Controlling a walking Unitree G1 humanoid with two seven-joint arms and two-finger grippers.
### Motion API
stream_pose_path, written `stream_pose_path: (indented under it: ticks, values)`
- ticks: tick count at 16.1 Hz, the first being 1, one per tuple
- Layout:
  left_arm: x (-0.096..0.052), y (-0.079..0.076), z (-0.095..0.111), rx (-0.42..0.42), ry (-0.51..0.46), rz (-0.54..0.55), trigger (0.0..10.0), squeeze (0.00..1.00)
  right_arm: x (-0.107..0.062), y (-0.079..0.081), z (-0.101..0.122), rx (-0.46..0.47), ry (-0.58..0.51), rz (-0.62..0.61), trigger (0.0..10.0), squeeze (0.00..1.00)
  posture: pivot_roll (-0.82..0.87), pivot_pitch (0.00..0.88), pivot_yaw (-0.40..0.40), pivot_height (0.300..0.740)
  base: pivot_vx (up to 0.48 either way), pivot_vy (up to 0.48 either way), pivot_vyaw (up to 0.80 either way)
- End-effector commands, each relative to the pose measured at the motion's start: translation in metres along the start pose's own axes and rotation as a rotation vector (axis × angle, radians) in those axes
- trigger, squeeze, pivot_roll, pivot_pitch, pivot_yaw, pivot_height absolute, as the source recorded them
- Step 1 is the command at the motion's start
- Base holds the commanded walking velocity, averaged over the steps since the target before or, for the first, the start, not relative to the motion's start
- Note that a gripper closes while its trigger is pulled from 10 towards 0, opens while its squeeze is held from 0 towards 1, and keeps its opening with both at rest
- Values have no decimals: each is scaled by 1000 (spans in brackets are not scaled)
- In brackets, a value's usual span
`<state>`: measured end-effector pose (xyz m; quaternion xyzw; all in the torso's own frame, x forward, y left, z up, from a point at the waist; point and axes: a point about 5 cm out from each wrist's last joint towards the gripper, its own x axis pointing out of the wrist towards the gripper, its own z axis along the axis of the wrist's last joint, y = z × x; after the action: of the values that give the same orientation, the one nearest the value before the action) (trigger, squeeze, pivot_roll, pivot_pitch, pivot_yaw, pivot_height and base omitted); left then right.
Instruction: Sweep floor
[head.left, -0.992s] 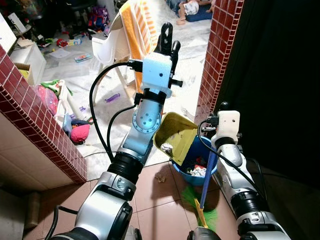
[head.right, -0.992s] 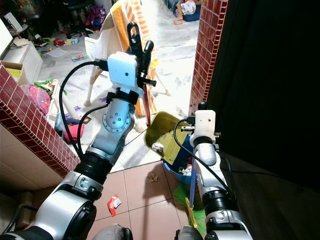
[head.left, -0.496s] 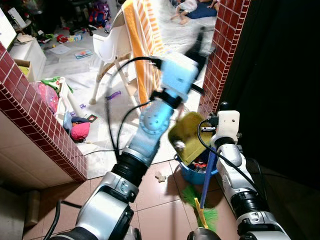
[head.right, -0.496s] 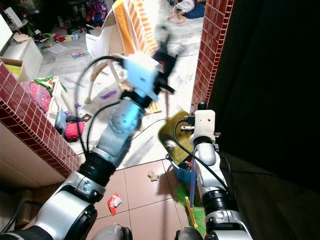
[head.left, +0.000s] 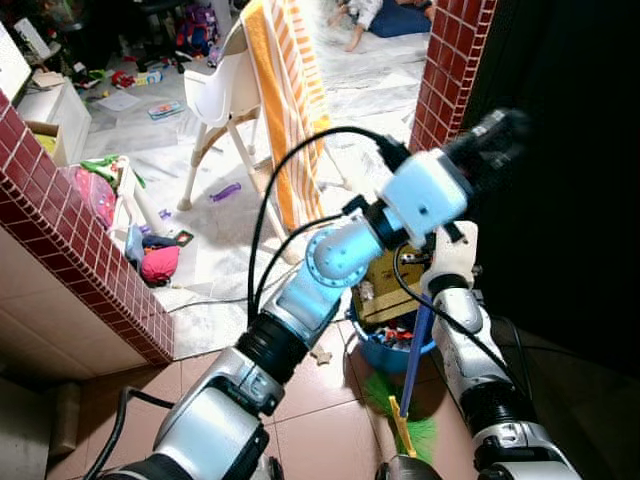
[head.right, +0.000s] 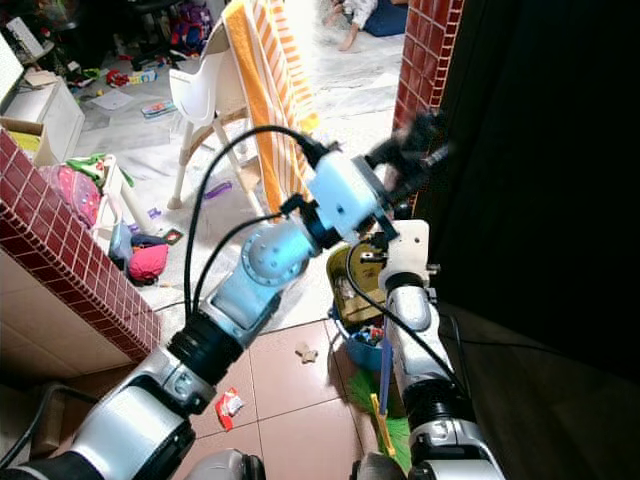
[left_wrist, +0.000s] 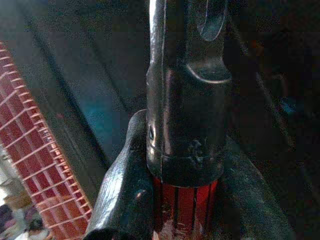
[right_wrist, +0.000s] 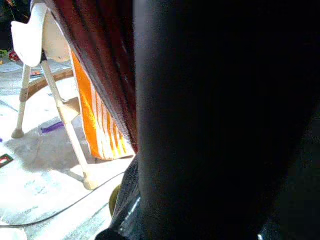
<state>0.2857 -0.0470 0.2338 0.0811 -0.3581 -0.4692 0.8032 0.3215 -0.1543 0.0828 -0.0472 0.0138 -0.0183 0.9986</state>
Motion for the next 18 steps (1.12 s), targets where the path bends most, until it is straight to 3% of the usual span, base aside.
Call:
stream_pose_path:
  ticks: [1, 3, 4, 6, 7, 9, 13, 15, 16, 18]
  values:
    - [6, 0, 17, 61, -89, -34, 10000, 0, 3, 3, 4, 4, -16, 2, 10000, 0, -139, 0, 84, 740, 0, 0, 0]
    - [5, -7, 16, 101, -82, -94, 10000, 0, 4, 5, 5, 3, -17, 6, 10000, 0, -136, 0, 80, 740, 0, 0, 0]
    - [3, -3, 13, 98, -71, -38, 10000, 0, 4, 5, 5, 2, -18, 7, 10000, 0, -137, 0, 82, 740, 0, 0, 0]
    - [1, -1, 15, 167, -83, 26, 10000, 0, 4, 4, 4, 0, -18, 7, 10000, 0, -135, 0, 78, 740, 0, 0, 0]
    - [0, -1, 14, 153, -86, 63, 10000, 0, 4, 4, 4, -2, -19, 6, 10000, 0, -137, 0, 79, 740, 0, 0, 0]
    - [-3, -11, 9, 137, -78, -20, 10000, 0, 4, 4, 4, -3, -18, 6, 10000, 0, -136, 0, 74, 740, 0, 0, 0]
    - [-2, -14, 7, 86, -66, -6, 10000, 0, 1, 5, 1, -7, -13, 14, 10000, 0, -134, 0, 70, 740, 0, 0, 0]
    - [-2, -2, 9, 63, -68, 97, 10000, 0, 1, 3, 0, -8, -12, 9, 10000, 0, -137, 0, 72, 740, 0, 0, 0]
    - [1, 31, 18, 41, -83, 283, 10000, 0, 3, 2, 2, -7, -15, 5, 10000, 0, -135, 0, 67, 740, 0, 0, 0]
    - [0, 60, 29, 25, -117, 427, 10000, 0, 4, 2, 3, -6, -20, 7, 10000, 0, -128, 0, 60, 740, 0, 0, 0]
